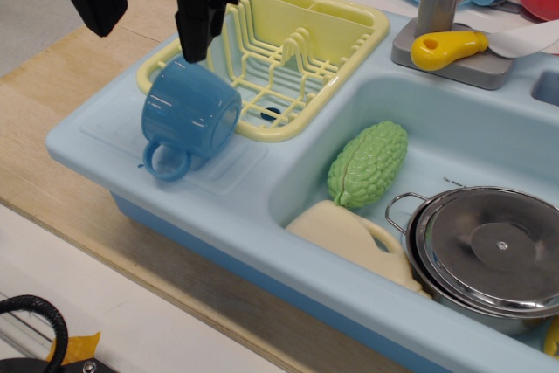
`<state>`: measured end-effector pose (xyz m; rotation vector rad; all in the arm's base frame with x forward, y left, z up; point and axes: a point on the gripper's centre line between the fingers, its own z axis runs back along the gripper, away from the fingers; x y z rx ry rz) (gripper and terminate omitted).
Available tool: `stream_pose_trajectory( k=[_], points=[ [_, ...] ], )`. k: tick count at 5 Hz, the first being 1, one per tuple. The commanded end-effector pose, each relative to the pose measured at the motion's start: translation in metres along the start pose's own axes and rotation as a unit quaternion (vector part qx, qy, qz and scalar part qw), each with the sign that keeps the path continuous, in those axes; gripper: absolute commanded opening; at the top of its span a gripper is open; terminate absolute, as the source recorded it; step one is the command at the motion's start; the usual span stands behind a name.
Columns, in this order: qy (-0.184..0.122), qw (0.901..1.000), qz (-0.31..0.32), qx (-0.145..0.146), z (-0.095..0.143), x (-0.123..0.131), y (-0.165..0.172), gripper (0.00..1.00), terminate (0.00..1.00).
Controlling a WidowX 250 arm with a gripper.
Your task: Flip cup upright
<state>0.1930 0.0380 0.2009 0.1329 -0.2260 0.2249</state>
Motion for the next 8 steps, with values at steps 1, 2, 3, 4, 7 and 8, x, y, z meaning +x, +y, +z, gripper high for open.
stream_pose_trajectory(
  k=[1,2,3,4,7,8],
  points=[
    [0.000,1.0000,0.000,0.000,0.000,0.000,0.000,1.00,0.00],
    [-0.018,0.9979,0.028,-0.055,-0.003,-0.003,0.002,1.00,0.00],
    [-0.024,0.9958,0.035,-0.081,-0.008,-0.004,0.001,1.00,0.00],
    [-0.024,0.9945,0.042,-0.093,-0.011,-0.004,0.001,1.00,0.00],
    [-0.026,0.9887,0.061,-0.135,-0.033,-0.006,0.003,1.00,0.00],
    [-0.025,0.9885,0.053,-0.139,-0.037,-0.003,0.001,1.00,0.00]
  ],
)
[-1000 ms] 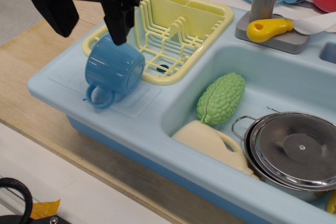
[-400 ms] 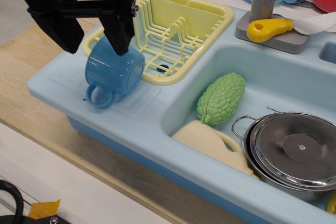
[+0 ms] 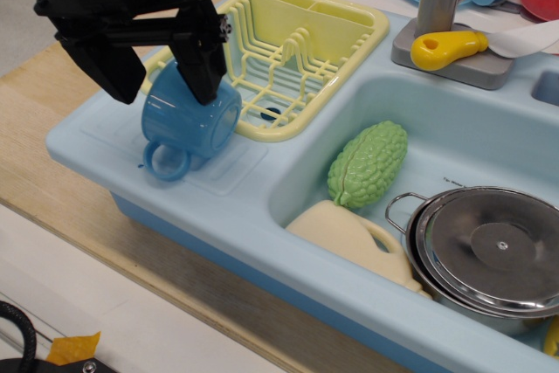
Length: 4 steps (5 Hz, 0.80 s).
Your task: Flip cup upright
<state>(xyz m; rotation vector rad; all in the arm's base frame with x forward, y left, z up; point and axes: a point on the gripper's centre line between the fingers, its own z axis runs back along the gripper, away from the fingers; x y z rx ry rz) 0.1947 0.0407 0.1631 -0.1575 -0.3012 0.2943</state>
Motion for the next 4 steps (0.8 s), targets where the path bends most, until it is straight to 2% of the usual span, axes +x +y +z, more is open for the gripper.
stream_pose_trajectory(
  k=[1,2,3,4],
  points=[
    [-0.003,1.0000,-0.005,-0.004,-0.0047,0.0054,-0.0003,1.00,0.00],
    [-0.002,0.9999,0.002,-0.011,-0.0113,0.0048,-0.0042,1.00,0.00],
    [-0.004,0.9999,0.005,-0.010,-0.0120,0.0040,-0.0067,0.00,0.00],
    [0.001,1.0000,0.002,-0.006,-0.0124,0.0042,-0.0078,0.00,0.00]
  ],
)
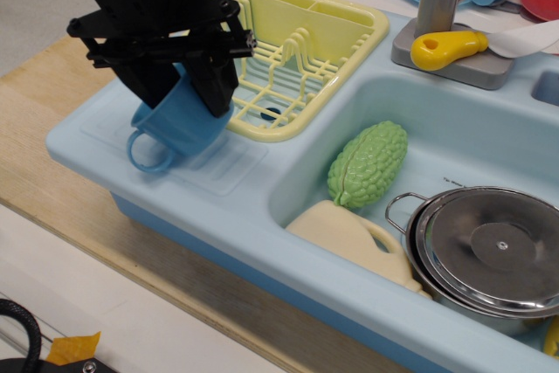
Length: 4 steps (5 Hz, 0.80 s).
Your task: Flip cup upright
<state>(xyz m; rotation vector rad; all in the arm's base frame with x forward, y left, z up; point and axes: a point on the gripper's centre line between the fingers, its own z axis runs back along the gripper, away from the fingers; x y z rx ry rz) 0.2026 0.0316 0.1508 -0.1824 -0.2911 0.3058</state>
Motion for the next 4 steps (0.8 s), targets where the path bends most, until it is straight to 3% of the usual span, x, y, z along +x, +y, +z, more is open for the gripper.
stream_pose_trajectory(
  k=[1,2,4],
  points=[
    [-0.007,0.9997,-0.019,0.017,0.0046,0.0035,0.0001,0.00,0.00],
    [-0.013,0.9946,-0.047,0.091,0.0058,0.0055,-0.0013,1.00,0.00],
    [-0.002,0.9965,-0.055,0.062,0.0024,0.0072,-0.0005,1.00,0.00]
  ],
)
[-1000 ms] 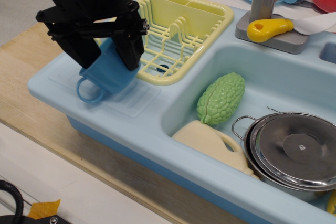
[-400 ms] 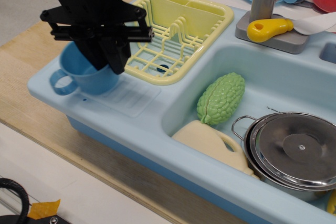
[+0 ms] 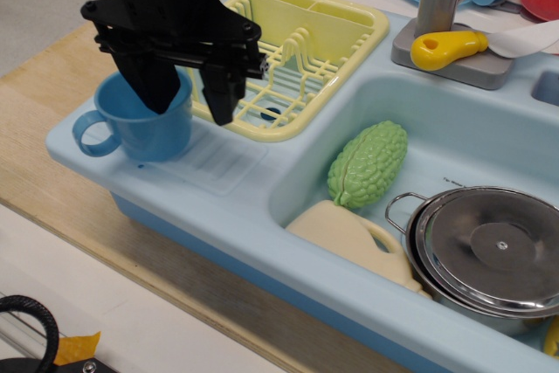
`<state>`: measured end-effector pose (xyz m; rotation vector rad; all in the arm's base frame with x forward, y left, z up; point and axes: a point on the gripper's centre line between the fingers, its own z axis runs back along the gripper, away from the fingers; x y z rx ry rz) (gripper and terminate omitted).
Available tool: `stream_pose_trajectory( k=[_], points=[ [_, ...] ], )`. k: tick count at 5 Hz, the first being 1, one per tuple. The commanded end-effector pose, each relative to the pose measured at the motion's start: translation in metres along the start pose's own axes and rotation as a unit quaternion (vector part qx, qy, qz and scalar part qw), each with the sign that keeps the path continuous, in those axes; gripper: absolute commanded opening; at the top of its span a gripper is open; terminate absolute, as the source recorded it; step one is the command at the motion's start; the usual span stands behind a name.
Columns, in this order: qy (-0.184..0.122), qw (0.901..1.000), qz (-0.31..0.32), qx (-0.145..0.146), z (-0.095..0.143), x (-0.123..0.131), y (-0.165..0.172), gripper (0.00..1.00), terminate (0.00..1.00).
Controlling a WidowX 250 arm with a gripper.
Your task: Flip cup upright
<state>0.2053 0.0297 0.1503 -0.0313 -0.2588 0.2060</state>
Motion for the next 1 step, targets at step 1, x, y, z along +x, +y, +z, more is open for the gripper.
stream_pose_trajectory(
  k=[1],
  points=[
    [-0.012,0.9999,0.004,-0.007,0.0038,0.0051,0.0031,1.00,1.00]
  ],
)
